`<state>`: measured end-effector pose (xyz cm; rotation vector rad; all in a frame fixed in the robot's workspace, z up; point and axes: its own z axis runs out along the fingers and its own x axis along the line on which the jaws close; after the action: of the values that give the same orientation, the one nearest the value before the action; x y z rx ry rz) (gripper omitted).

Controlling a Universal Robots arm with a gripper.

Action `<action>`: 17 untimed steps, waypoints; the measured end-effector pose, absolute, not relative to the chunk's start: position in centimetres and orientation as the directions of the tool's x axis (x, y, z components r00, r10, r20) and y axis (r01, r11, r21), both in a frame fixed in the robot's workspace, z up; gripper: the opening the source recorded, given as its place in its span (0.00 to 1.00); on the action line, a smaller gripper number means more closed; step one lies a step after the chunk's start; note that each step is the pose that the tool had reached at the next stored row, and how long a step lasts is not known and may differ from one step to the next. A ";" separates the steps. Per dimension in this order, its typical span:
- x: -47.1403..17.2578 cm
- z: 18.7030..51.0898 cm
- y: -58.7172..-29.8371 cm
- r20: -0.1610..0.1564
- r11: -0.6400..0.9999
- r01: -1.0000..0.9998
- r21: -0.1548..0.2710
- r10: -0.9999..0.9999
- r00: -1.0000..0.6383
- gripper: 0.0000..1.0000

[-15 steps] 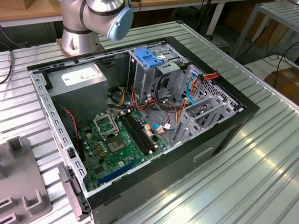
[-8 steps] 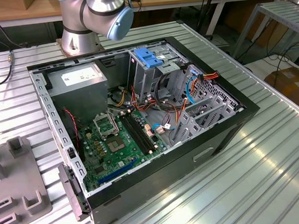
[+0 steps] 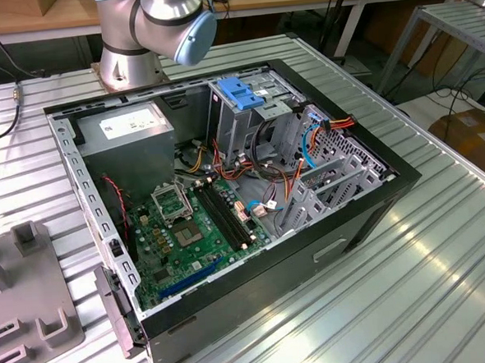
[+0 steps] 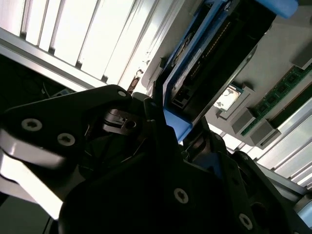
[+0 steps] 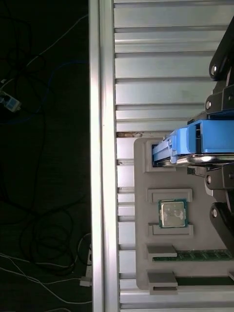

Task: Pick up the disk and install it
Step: 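Pick up the disk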

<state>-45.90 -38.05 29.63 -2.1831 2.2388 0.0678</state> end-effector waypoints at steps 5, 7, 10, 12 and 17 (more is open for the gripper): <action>-45.9 29.6 -38.1 -0.039 0.025 -0.999 0.021 -0.999 -0.026 0.42; -45.9 29.6 -38.2 -0.039 0.025 -0.999 0.021 -0.999 -0.026 0.42; -45.9 29.6 -38.1 -0.039 0.043 -0.999 0.021 -0.998 -0.044 0.42; -45.9 29.6 -38.1 -0.039 0.048 -0.999 0.021 -0.998 -0.049 0.42; -46.1 29.5 -38.1 -0.039 0.048 -0.999 0.021 -0.998 -0.049 0.42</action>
<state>-46.06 -38.12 29.55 -2.1572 2.2640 0.0664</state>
